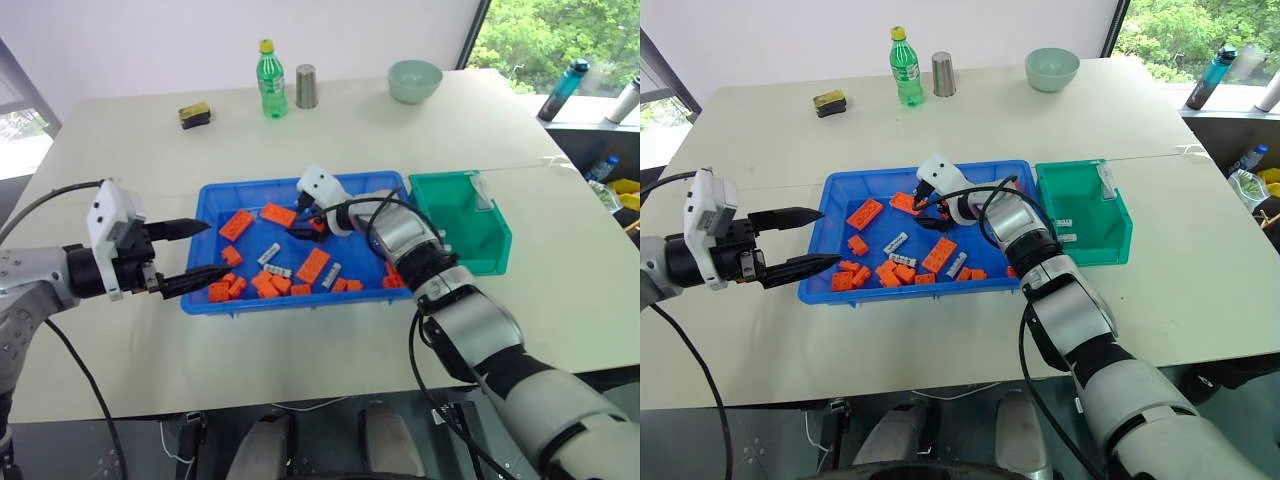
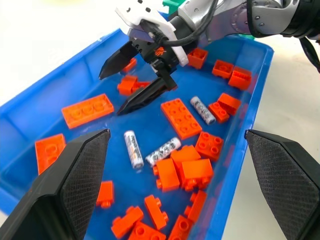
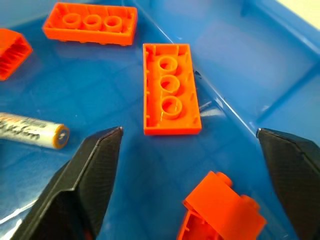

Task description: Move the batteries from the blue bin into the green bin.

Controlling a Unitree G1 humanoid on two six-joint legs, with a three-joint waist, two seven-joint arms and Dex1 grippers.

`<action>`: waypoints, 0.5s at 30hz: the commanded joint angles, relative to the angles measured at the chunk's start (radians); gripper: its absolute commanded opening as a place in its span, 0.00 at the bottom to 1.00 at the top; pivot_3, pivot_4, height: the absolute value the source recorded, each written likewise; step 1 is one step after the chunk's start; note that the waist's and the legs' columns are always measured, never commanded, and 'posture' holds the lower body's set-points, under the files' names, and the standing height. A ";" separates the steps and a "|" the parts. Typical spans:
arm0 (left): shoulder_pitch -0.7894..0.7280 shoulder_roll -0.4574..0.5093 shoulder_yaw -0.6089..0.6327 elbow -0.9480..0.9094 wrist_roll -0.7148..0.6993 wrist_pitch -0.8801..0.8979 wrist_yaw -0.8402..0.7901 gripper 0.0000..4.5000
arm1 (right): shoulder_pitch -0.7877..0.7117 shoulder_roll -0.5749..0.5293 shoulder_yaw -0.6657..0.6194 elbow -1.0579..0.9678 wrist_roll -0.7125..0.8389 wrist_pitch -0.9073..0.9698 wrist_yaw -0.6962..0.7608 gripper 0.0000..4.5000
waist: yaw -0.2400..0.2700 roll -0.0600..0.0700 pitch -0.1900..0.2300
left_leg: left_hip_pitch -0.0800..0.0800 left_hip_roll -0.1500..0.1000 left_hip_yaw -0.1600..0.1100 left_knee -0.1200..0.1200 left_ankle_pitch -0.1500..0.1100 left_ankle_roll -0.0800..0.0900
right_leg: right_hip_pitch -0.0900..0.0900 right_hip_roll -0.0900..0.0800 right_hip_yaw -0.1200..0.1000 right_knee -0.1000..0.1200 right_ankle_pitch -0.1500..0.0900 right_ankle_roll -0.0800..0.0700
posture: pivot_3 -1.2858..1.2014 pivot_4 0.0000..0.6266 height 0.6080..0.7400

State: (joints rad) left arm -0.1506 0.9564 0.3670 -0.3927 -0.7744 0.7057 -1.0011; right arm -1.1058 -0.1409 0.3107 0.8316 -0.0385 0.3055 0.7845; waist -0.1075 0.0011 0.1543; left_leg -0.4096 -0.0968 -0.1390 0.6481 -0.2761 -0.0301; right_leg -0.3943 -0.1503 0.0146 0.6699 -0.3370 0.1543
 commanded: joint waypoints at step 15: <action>0.124 0.005 0.149 -0.106 -0.044 0.022 0.035 1.00 | -0.187 0.082 0.124 0.262 -0.137 -0.504 0.363 0.91 | -0.020 0.000 0.000 | 0.000 0.000 -0.001 0.000 0.000 0.000 | 0.000 0.000 0.000 0.000 0.000 0.000 | 0.52 0.24 0.90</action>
State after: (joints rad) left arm -0.0363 0.9577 0.4624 -0.4640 -0.7987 0.7212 -0.9735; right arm -1.2445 -0.0756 0.4357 1.0761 -0.1579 -0.1435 1.1605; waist -0.1278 0.0011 0.1543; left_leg -0.4095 -0.0968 -0.1403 0.6479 -0.2761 -0.0302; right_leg -0.3944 -0.1500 0.0143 0.6699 -0.3370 0.1543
